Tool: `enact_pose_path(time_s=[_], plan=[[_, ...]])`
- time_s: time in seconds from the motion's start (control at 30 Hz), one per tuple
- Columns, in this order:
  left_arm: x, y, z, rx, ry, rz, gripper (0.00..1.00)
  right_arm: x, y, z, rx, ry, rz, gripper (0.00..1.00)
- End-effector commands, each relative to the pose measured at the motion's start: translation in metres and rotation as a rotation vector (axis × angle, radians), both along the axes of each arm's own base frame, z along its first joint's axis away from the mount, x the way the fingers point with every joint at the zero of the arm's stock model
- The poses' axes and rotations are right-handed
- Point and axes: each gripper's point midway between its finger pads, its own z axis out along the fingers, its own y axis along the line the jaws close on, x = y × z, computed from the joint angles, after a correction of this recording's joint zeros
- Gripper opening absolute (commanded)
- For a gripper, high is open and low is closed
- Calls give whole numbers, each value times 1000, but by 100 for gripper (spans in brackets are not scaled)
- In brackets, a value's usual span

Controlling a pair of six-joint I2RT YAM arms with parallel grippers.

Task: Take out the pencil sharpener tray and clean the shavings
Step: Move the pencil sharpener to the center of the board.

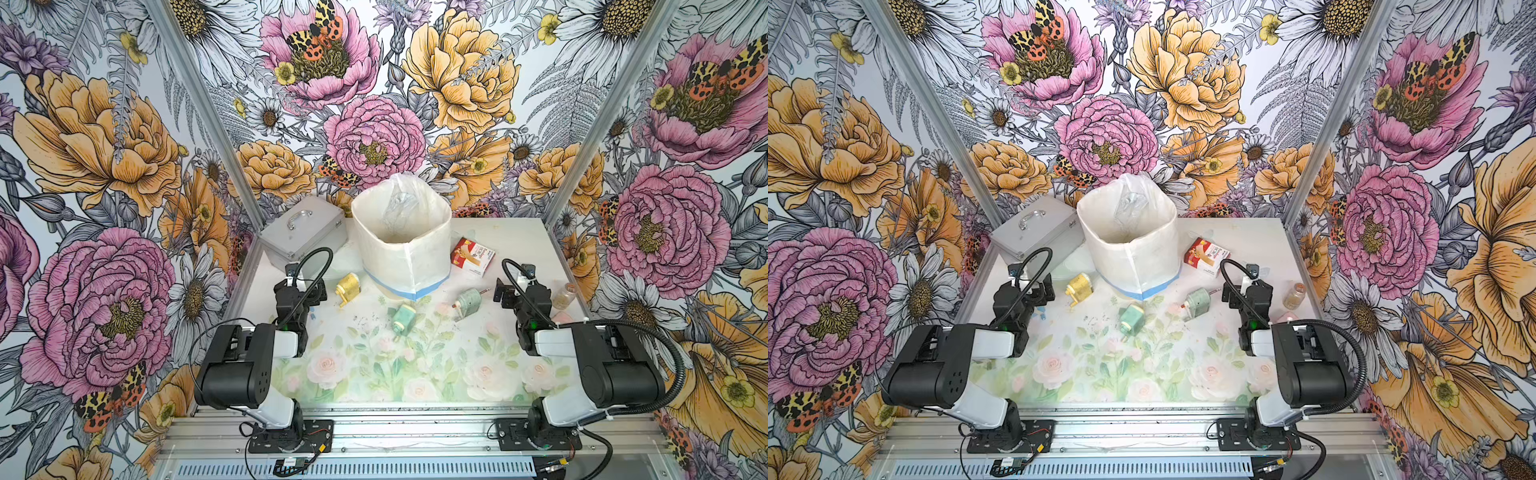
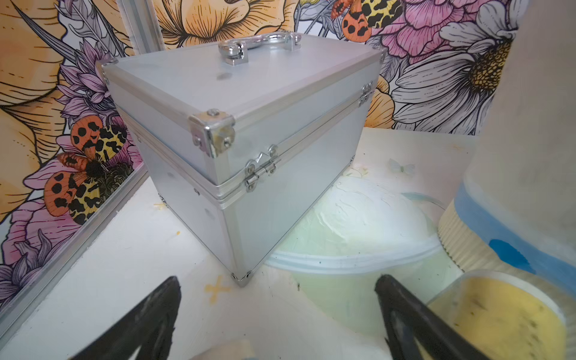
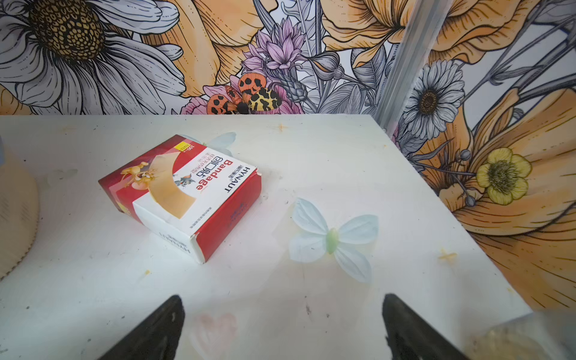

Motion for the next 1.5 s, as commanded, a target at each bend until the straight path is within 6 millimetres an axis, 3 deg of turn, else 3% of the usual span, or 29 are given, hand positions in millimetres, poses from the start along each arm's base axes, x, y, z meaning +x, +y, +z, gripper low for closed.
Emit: enact_pose_path(time_s=[0.0,0.9,1.2,1.47], plan=[[2,-1,8,14,-26,-7,99,7,1,13,10,-41,5,100],[5,4,10,-23,-5,-13,99,8,0,12,15,-37,7,100],[1,4,47,-63,90,3,99,5,-4,16,19,-50,-15,100],[-42,15,88,-160,165,124,99,1,-12,32,6,-57,-81,98]])
